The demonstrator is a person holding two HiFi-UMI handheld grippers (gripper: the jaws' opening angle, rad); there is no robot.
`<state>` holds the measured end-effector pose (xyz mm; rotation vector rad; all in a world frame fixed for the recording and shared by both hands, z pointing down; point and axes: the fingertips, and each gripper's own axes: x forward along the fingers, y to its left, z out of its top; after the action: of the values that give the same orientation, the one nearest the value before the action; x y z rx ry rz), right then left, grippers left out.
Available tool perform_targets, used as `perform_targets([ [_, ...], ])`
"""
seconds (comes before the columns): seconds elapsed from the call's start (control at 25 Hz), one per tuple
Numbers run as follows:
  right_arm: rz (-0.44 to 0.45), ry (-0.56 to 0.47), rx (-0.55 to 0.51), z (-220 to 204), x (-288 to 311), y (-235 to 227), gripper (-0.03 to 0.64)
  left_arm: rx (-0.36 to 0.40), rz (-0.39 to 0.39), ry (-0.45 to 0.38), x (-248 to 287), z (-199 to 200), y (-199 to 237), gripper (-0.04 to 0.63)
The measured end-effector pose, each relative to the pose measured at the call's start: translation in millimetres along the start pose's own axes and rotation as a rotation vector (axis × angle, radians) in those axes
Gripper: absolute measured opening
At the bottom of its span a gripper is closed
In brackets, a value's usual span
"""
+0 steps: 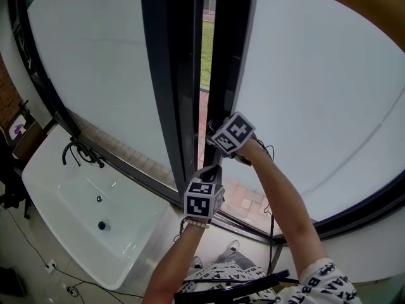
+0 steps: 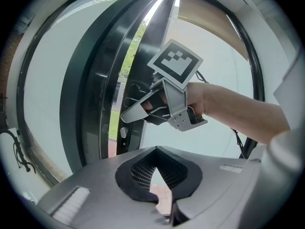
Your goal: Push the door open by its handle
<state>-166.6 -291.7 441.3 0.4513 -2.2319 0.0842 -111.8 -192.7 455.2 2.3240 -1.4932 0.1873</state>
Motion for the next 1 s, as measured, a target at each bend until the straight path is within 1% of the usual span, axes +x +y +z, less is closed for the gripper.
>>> perform_targets([
  [0.12,-0.020,-0.015,-0.001,-2,3,-6,0.005,-0.010,0.007,0.010,10,-3,0,-0.012],
  [0.28,-0.015,-0.031,0.013,-7,11,-20,0.003,-0.022,0.019,0.023,29,-9,-2,-0.012],
  [0.36,-0.015,-0.029,0.021,-5,12,-31,0.003,-0.020,0.024,0.030,38,-5,-5,-0.012],
  [0.48,-0.033,-0.024,0.036,0,10,-48,0.003,-0.017,0.034,0.023,50,5,-9,-0.012],
  [0.6,-0.053,-0.022,0.057,-2,7,-64,0.003,-0.021,0.046,0.029,61,6,-15,-0.012],
  [0.72,-0.075,-0.021,0.079,-5,6,-87,0.003,-0.026,0.058,0.035,75,9,-24,-0.012],
  [0.84,-0.079,-0.030,0.115,-6,12,-111,0.003,-0.038,0.075,0.036,93,11,-27,-0.012],
  [1.0,-0.089,-0.042,0.166,-3,12,-147,0.002,-0.060,0.125,0.036,123,24,-19,-0.012],
])
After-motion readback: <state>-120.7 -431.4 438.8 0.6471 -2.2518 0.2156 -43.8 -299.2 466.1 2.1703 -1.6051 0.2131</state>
